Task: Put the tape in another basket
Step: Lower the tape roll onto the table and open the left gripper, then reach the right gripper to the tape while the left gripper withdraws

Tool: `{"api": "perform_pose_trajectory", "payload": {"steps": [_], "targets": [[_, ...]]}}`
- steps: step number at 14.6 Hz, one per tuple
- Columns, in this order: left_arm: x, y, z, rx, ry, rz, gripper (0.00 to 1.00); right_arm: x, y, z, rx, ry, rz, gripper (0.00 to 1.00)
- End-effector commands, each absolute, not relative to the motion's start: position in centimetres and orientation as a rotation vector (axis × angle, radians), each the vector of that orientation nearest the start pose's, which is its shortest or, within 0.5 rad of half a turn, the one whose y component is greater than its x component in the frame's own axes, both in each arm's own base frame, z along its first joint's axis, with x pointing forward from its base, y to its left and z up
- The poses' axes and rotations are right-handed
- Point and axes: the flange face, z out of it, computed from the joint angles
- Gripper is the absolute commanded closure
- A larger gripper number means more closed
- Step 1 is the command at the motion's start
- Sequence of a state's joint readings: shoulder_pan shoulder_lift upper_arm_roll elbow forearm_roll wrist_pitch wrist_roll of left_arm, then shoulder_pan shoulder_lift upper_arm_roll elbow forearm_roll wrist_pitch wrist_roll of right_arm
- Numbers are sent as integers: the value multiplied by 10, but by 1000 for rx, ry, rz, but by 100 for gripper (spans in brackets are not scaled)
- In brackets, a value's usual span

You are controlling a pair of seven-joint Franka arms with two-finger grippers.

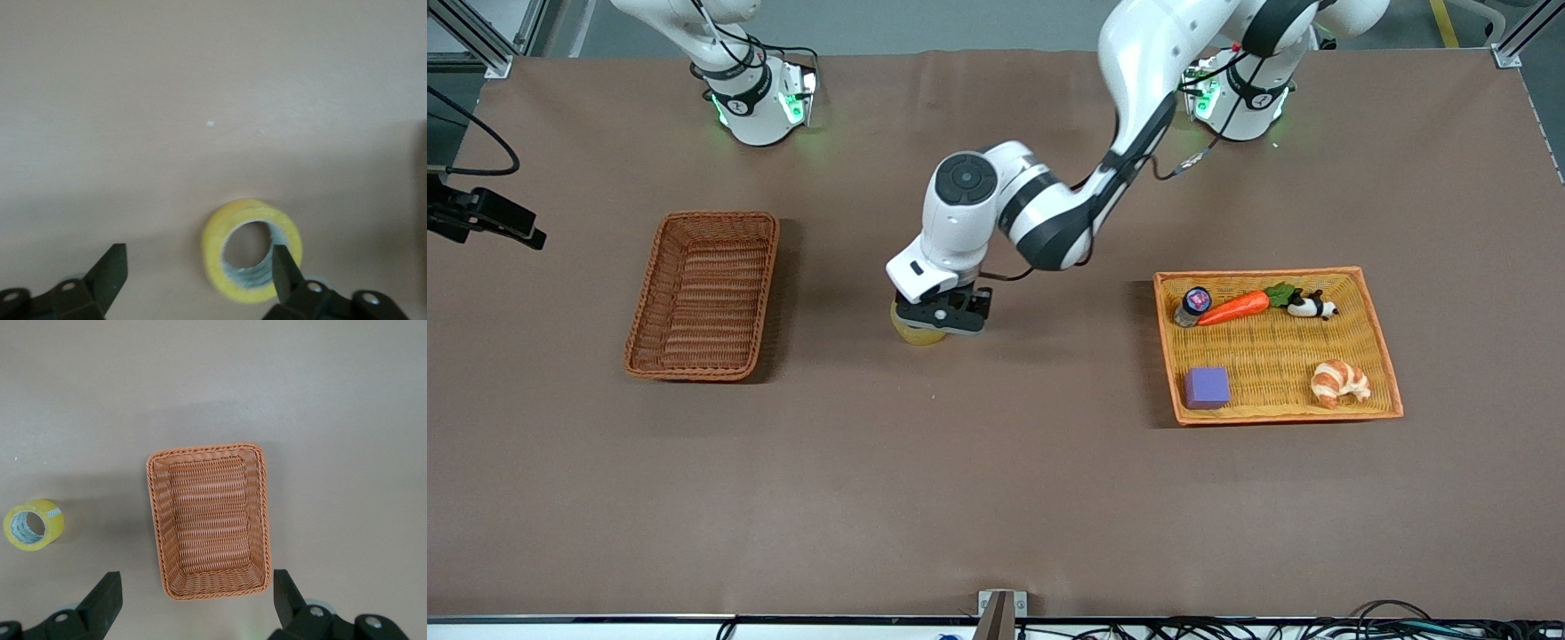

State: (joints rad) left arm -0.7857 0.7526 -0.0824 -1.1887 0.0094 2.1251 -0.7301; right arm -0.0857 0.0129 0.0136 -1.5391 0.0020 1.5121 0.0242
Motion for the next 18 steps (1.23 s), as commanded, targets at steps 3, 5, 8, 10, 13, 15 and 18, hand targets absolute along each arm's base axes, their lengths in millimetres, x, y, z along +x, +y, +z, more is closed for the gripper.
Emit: {"api": "perform_pose_trajectory", "payload": {"steps": [3, 5, 8, 10, 13, 15, 18], "targets": [[539, -453, 462, -3218, 7, -82, 0, 562, 62, 599, -3115, -116, 69, 0], [556, -392, 505, -3224, -101, -129, 0, 564, 108, 566, -3107, -195, 89, 0], [559, -330, 555, -3206, -55, -112, 0, 568, 160, 502, -3086, -239, 66, 0], [557, -287, 580, -3173, 14, -49, 0, 564, 200, 453, -3060, -229, 42, 0], [563, -223, 610, -3173, 124, -59, 0, 540, 261, 370, -3016, -100, -57, 0], [554, -187, 622, -3165, 140, -51, 0, 529, 287, 325, -2998, -140, -3, 0], [541, -154, 621, -3152, 162, -30, 0, 519, 311, 273, -3000, -238, 48, 0]]}}
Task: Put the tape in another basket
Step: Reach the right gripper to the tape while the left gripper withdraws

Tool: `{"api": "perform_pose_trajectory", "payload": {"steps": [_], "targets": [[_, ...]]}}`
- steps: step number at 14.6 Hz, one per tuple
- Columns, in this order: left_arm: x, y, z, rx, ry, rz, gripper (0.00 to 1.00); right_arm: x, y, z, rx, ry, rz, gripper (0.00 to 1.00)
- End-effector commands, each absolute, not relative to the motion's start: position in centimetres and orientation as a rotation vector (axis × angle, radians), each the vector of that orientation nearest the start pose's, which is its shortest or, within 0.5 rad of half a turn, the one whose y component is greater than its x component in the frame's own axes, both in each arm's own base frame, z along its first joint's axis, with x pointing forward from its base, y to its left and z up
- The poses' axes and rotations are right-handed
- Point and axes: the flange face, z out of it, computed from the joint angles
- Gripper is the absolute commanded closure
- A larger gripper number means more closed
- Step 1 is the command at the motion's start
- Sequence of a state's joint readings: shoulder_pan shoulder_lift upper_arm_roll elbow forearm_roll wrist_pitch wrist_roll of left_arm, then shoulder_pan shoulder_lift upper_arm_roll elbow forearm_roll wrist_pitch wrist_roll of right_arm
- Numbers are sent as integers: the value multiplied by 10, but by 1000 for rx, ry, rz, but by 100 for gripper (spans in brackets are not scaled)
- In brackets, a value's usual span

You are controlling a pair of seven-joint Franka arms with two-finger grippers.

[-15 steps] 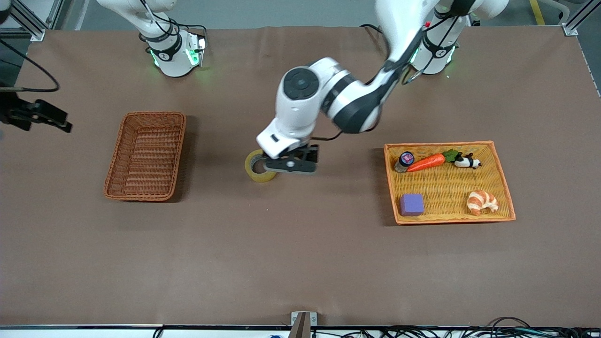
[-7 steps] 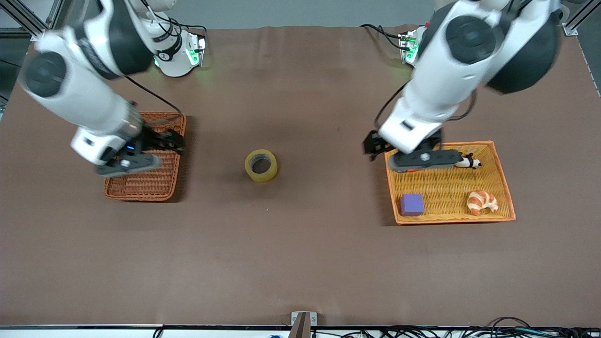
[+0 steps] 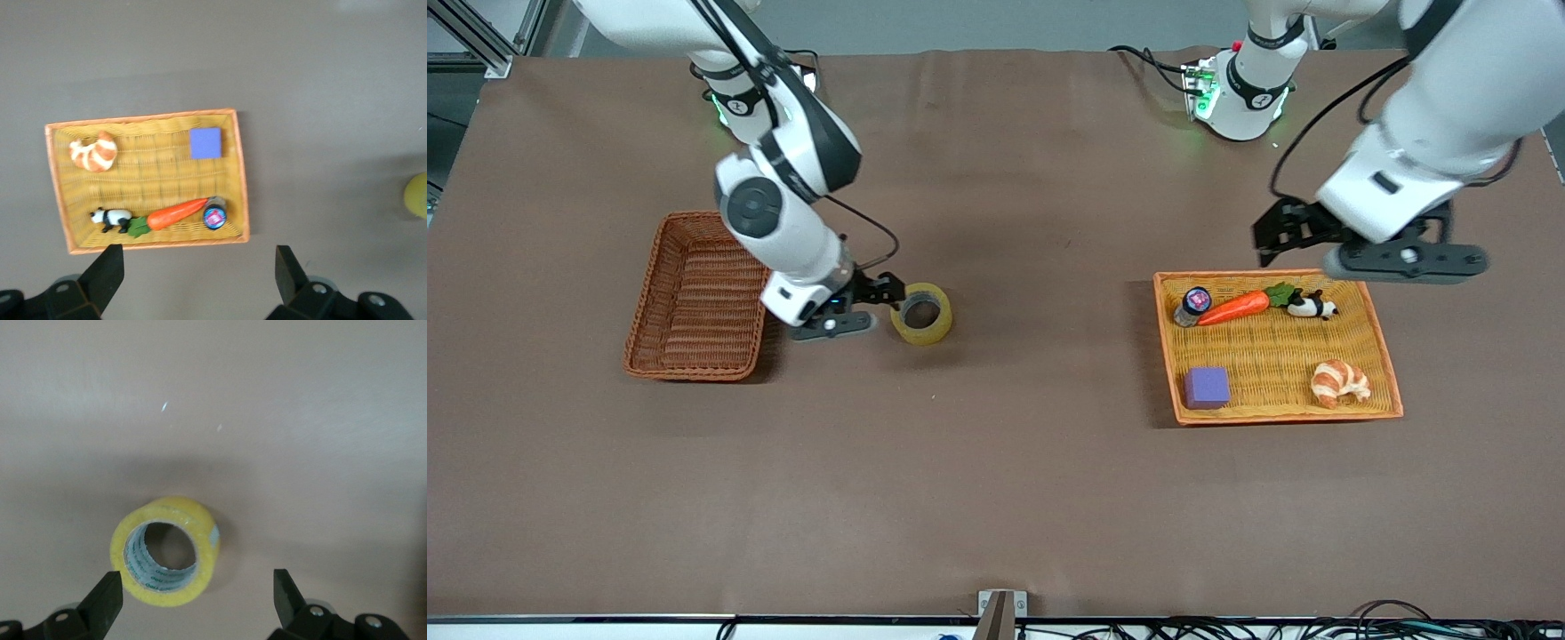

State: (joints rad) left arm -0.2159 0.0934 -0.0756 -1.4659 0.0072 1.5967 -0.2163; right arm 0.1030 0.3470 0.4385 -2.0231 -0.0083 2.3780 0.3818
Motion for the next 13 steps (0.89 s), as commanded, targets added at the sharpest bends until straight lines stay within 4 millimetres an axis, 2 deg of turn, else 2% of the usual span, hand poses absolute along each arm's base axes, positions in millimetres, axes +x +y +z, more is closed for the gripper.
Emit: {"api": "perform_pose_trajectory", "payload": {"steps": [1, 4, 5, 7, 9, 10, 12, 13], "targets": [[536, -150, 617, -3148, 183, -16, 0, 516, 314, 261, -3010, -274, 65, 0], [536, -144, 613, -3147, 176, -31, 0, 509, 319, 221, -3070, -297, 83, 0], [537, -135, 607, -3146, 152, -12, 1, 506, 322, 210, -3078, -273, 86, 0], [530, -123, 599, -3139, 199, 6, 3, 496, 338, 203, -3076, -287, 84, 0], [534, -95, 597, -3134, 264, -4, 4, 495, 338, 202, -3078, -291, 85, 0], [537, -89, 594, -3130, 262, -2, 3, 493, 340, 197, -3082, -313, 89, 0], [543, -74, 594, -3129, 229, -24, 1, 493, 336, 186, -3099, -363, 91, 7], [544, -71, 596, -3130, 224, -34, 0, 494, 335, 185, -3103, -373, 86, 14]]}}
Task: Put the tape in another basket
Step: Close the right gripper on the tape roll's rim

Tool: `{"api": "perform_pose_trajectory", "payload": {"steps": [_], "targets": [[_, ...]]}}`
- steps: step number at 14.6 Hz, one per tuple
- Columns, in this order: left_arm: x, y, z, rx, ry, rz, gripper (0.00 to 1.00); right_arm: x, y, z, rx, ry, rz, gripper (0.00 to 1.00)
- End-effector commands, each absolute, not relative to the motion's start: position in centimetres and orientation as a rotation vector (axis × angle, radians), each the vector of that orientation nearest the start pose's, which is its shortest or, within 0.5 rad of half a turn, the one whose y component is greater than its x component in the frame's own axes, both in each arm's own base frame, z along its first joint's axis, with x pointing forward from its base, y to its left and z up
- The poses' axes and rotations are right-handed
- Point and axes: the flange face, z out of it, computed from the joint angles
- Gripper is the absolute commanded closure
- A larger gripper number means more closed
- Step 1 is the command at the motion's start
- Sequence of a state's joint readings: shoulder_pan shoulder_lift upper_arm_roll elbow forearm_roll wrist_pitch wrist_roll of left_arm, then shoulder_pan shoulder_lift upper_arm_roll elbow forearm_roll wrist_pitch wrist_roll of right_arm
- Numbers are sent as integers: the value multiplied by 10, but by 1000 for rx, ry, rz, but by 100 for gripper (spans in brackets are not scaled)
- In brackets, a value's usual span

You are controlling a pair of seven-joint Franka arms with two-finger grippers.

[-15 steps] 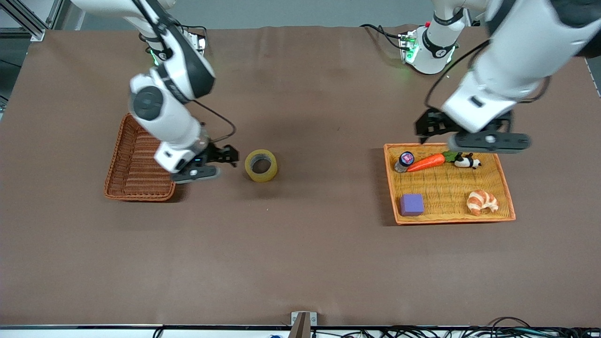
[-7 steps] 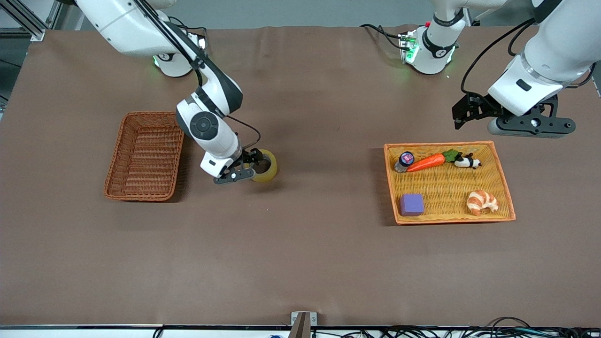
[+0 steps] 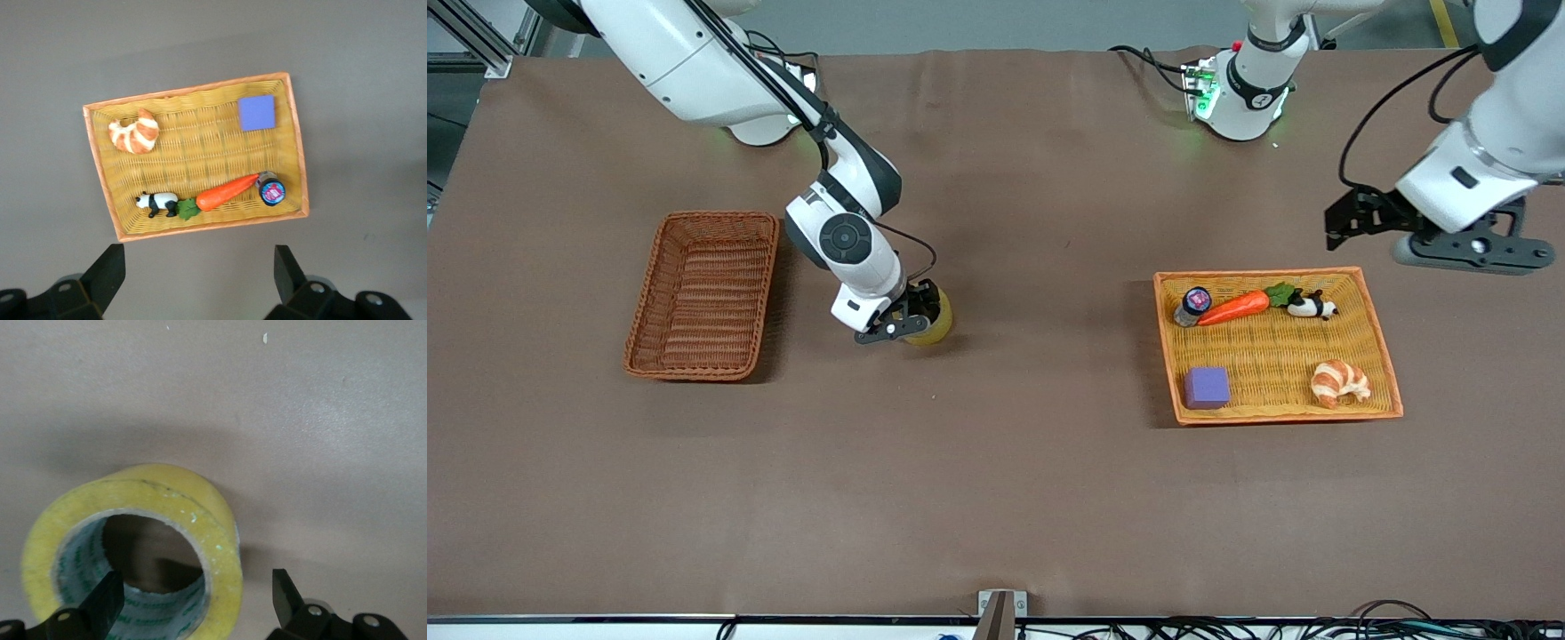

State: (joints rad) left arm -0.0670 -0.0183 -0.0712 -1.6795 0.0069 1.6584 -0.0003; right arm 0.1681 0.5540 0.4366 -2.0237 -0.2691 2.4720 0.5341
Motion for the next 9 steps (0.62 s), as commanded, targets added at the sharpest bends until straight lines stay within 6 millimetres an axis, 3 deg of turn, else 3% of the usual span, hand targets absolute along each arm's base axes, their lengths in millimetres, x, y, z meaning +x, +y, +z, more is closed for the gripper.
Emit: {"api": "perform_pose_trajectory", "payload": {"steps": [1, 2, 3, 4, 5, 7, 9], "targets": [[545, -71, 597, -3139, 221, -43, 0, 494, 335, 181, -3104, -382, 90, 23], [545, -72, 598, -3148, 218, -54, 0, 495, 334, 175, -3106, -383, 101, 35], [547, -71, 597, -3150, 191, -57, 0, 496, 334, 173, -3105, -383, 103, 53], [548, -61, 595, -3148, 162, -52, 0, 497, 332, 173, -3110, -373, 110, 85], [549, -58, 596, -3158, 146, -56, 0, 500, 331, 176, -3120, -327, 115, 99], [547, -69, 598, -3159, 168, -70, 0, 504, 327, 180, -3141, -246, 127, 100], [545, -72, 599, -3160, 165, -70, 0, 517, 329, 199, -3161, -207, 132, 100]]}}
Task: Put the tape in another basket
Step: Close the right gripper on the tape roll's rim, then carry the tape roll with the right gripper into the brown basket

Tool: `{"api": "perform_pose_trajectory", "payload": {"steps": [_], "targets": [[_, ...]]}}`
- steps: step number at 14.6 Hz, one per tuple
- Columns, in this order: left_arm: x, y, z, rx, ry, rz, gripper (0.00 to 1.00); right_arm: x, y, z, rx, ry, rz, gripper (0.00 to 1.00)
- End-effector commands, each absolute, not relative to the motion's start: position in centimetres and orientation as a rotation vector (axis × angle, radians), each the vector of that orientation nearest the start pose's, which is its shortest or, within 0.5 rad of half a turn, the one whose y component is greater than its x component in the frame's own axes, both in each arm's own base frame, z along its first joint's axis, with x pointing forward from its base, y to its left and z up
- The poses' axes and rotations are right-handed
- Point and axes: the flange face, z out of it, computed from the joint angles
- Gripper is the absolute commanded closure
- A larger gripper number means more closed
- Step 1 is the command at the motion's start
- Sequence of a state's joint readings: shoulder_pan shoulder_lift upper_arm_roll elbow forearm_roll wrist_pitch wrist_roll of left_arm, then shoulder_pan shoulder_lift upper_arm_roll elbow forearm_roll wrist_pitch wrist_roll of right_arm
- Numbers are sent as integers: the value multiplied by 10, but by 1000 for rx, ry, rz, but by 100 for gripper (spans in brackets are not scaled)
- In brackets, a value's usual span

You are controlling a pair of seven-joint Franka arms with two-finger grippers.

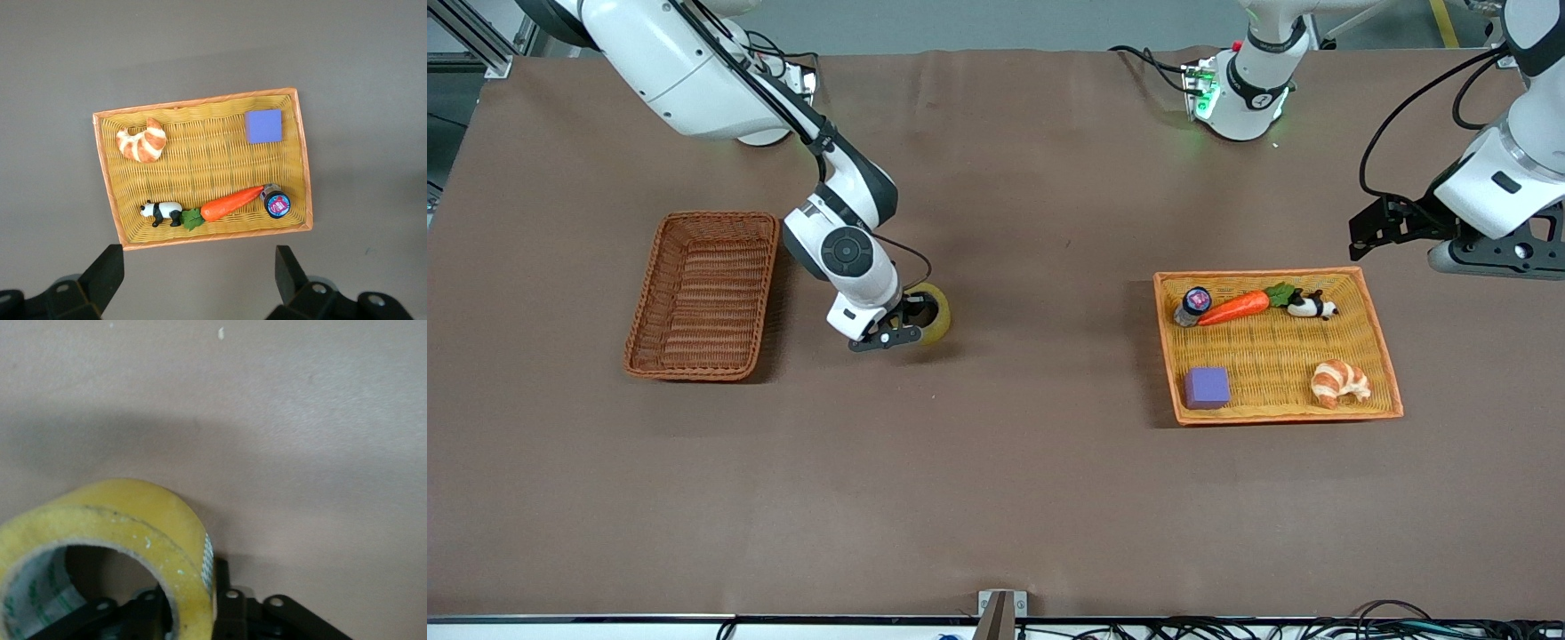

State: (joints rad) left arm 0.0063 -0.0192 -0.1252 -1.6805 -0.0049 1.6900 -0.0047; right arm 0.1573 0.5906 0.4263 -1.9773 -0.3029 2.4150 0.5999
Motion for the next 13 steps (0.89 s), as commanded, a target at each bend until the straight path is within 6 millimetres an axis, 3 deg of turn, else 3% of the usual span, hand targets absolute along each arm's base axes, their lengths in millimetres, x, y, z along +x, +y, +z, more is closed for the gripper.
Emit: {"api": "perform_pose_trajectory", "payload": {"steps": [1, 3, 4, 5, 8, 9, 11, 12, 13], "targets": [[545, -73, 600, -3160, 139, -69, 0, 525, 328, 216, -3196, -151, 148, 100], [544, -74, 600, -3162, 112, -62, 0, 537, 318, 257, -3237, -74, 196, 100], [543, -73, 599, -3160, 129, -48, 0, 546, 299, 283, -3230, 0, 210, 100], [542, -72, 600, -3160, 134, -45, 0, 555, 275, 313, -3216, 37, 188, 100], [543, -71, 610, -3160, 135, -60, 0, 568, 202, 380, -3179, 19, 241, 100], [542, -70, 613, -3159, 131, -62, 0, 575, 156, 398, -3190, 7, 237, 100], [544, -70, 614, -3158, 131, -67, 0, 577, 86, 411, -3185, -76, 286, 100], [543, -72, 615, -3159, 119, -67, 0, 573, 49, 411, -3187, -81, 294, 100], [542, -72, 616, -3160, 109, -64, 0, 568, 26, 403, -3184, -103, 320, 100]]}}
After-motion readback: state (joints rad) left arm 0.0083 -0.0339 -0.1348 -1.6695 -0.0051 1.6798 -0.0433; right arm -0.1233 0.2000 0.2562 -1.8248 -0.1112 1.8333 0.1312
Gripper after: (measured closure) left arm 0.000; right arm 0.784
